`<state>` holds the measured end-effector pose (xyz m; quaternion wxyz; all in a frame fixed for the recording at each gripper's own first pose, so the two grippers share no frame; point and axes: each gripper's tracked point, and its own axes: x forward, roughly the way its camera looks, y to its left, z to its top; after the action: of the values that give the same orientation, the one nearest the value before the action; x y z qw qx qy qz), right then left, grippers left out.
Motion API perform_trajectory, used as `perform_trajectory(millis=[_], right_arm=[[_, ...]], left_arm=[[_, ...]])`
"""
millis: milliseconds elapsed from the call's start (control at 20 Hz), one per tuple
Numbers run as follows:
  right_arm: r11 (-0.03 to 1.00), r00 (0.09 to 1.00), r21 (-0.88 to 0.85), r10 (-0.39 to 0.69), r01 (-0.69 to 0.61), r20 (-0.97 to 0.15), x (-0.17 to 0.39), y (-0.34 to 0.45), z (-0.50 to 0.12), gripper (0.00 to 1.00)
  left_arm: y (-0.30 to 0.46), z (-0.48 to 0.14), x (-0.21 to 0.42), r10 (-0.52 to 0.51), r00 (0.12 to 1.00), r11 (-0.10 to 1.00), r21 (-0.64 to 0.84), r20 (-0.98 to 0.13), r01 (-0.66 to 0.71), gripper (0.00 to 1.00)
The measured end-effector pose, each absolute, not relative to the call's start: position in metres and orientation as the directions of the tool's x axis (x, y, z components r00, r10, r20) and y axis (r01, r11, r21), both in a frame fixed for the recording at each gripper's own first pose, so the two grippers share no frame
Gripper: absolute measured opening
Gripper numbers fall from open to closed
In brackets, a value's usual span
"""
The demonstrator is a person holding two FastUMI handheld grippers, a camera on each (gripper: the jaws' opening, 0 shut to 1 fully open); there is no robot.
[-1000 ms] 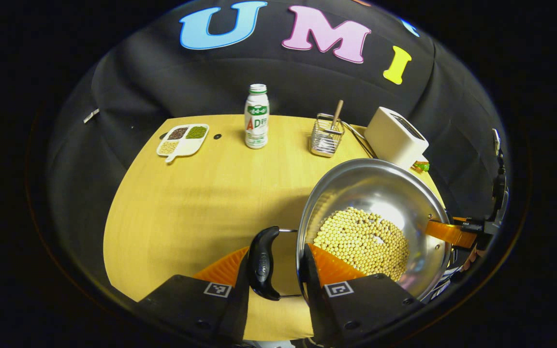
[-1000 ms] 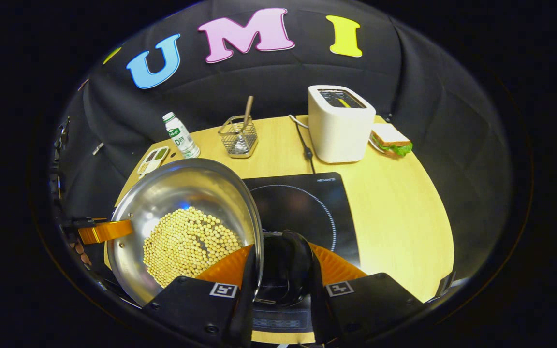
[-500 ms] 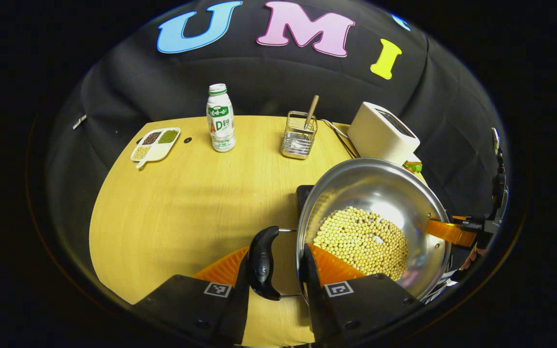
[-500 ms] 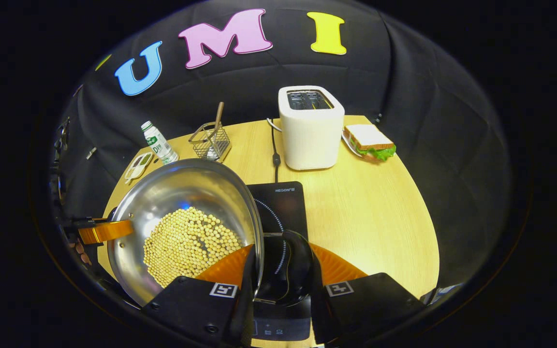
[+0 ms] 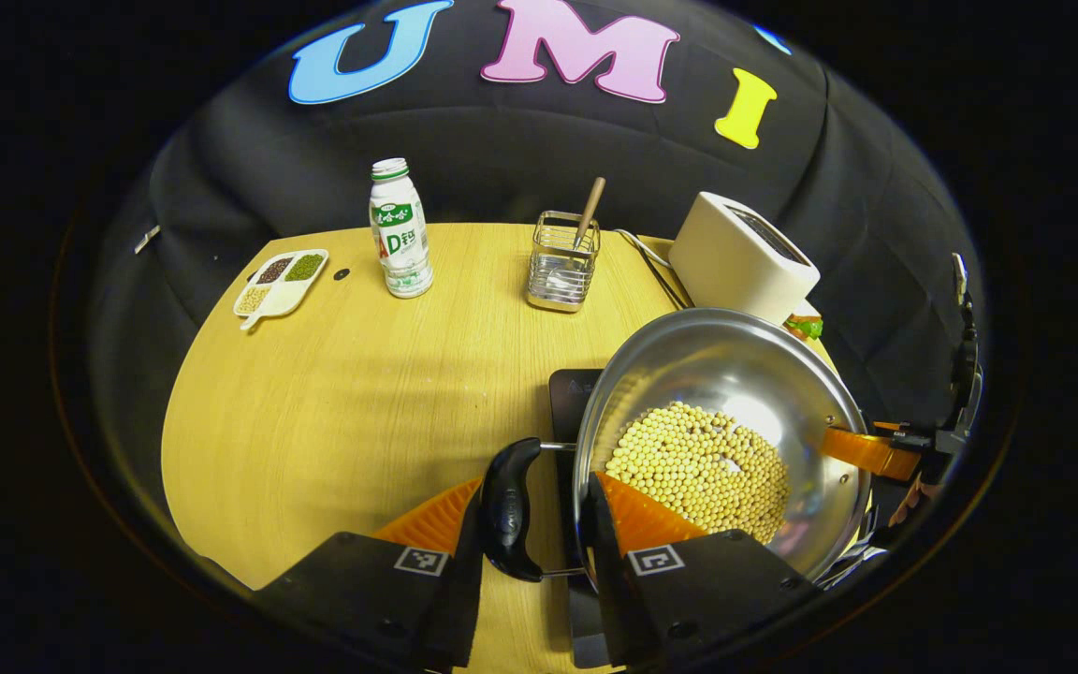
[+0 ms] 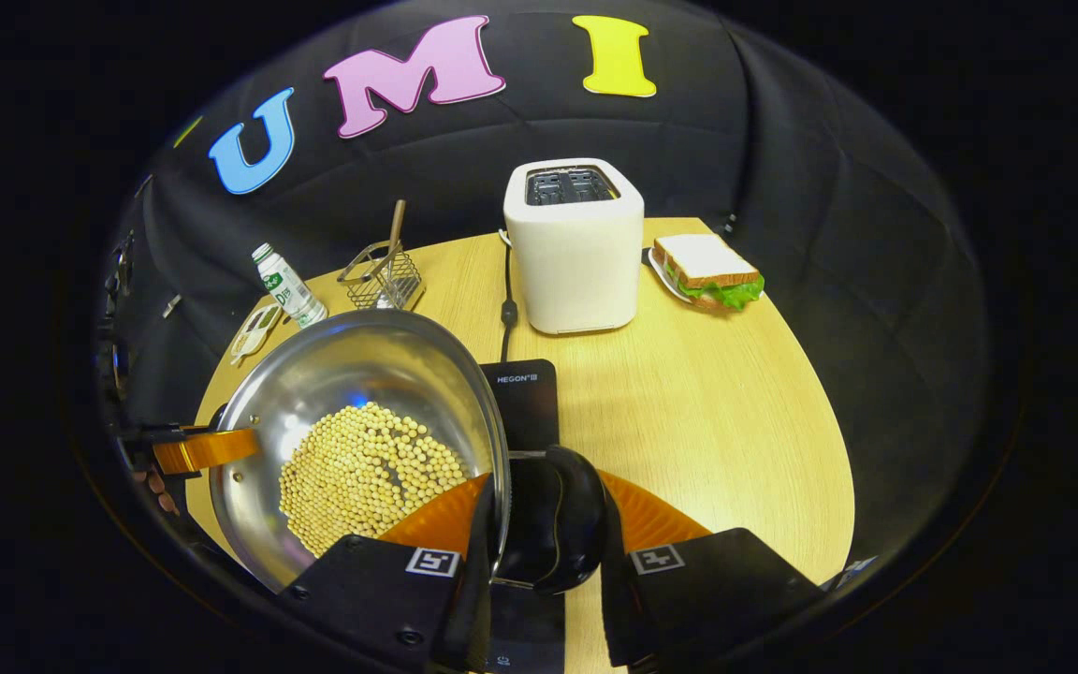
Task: First push the handle of the pot to place it horizontally, then grasp the pot with both hands and set it on the induction cooktop.
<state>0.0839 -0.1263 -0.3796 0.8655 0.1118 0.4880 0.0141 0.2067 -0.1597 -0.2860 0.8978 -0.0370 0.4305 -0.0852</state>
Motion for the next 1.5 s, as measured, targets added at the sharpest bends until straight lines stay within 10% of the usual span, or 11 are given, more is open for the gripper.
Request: perform_trajectory(millis=[1000, 1200, 1300, 1500], right_arm=[[0.972, 0.539, 0.211, 0.123, 0.104, -0.833, 0.087, -0.132, -0.389, 0.51], [0.966, 0.535, 0.224, 0.121, 0.132, -0.836, 0.083, -0.129, -0.391, 0.78], [0.959, 0.536, 0.243, 0.129, 0.148, -0.834, 0.079, -0.129, -0.39, 0.99], [0.956, 0.583, 0.242, 0.101, 0.169, -0.806, 0.083, -0.134, -0.372, 0.99]], left_arm=[[-0.168, -0.297, 0.209, -0.197, 0.615, 0.98, -0.132, -0.764, 0.15, 0.61], [-0.177, -0.294, 0.21, -0.187, 0.643, 0.973, -0.052, -0.743, 0.223, 0.99], [-0.177, -0.287, 0.208, -0.177, 0.657, 0.973, -0.03, -0.733, 0.229, 0.96], [-0.176, -0.277, 0.202, -0.185, 0.669, 0.977, -0.062, -0.72, 0.204, 0.97]])
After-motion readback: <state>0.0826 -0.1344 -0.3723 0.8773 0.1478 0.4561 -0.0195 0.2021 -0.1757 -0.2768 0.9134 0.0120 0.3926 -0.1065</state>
